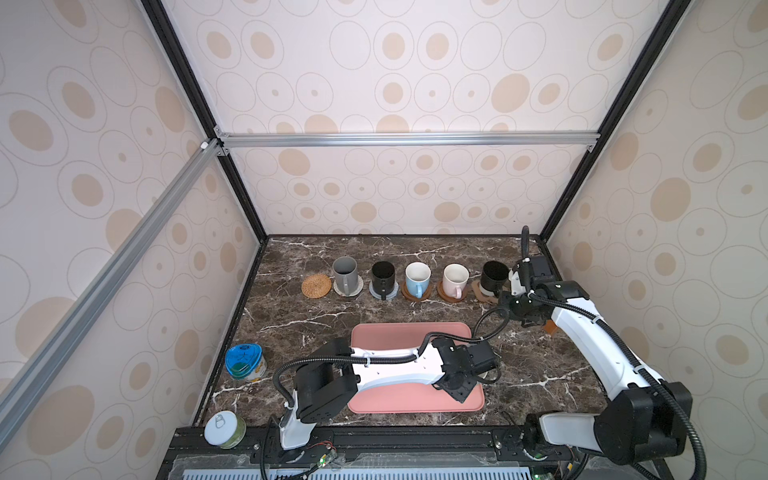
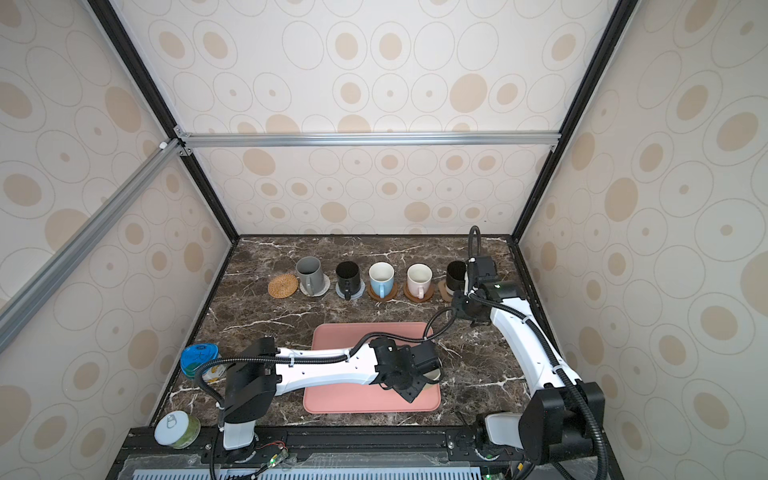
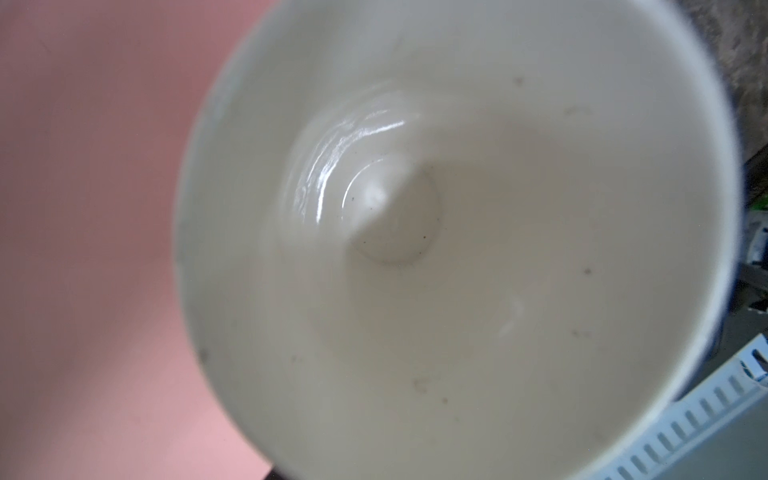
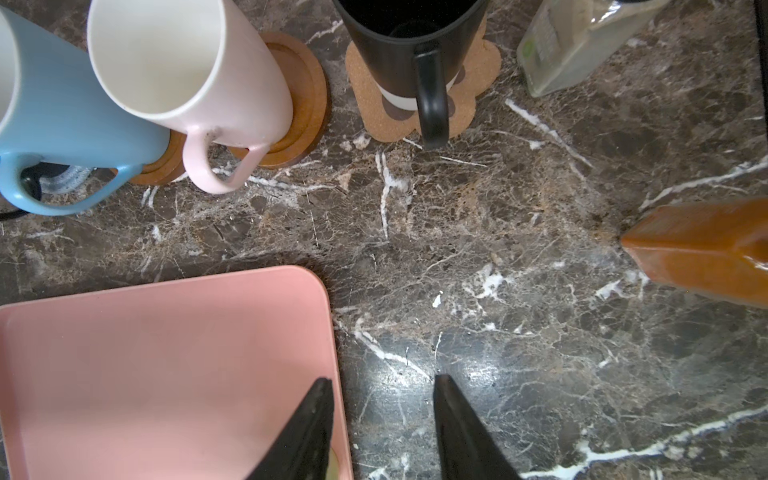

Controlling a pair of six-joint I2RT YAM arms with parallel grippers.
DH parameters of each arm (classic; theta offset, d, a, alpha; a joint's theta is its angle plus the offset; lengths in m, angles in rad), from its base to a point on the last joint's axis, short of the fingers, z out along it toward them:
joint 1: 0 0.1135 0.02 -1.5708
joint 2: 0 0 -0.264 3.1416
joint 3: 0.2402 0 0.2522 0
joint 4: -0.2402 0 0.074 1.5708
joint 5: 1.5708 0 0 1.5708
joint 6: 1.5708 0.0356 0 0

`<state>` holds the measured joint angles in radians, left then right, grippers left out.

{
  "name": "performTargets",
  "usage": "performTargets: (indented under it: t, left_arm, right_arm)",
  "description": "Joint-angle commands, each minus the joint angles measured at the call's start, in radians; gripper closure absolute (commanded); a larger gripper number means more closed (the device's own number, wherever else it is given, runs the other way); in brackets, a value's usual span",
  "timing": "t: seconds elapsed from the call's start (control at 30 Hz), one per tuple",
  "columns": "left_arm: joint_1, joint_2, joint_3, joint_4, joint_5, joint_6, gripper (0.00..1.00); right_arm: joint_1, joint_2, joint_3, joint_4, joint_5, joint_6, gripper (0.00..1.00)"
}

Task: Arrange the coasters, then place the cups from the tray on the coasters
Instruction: 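Lift the pale-green mug with the left gripper off the pink tray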

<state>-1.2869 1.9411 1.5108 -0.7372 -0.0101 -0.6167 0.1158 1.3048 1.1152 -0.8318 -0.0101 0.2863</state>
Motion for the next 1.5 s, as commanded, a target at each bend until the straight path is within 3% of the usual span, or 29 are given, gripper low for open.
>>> performTargets:
  t: [0.0, 0.87, 1.47]
  left_arm:
    - [0.018, -0.047, -0.022, 0.041, -0.019, 0.021, 0.69]
    - [0.049, -0.145, -0.155, 0.171, -0.057, 0.060, 0.84]
    - [0.126, -0.304, -0.352, 0.203, -0.143, -0.081, 0.85]
  right_arm:
    - [-0.012, -0.024, -0.011, -0.039, 0.024, 0.004, 0.57]
    - [-0.026, -0.041, -0.032, -0.073, 0.042, 0.010, 0.57]
    - [-0.026, -0.026, -0.035, -0.067, 0.034, 0.009, 0.57]
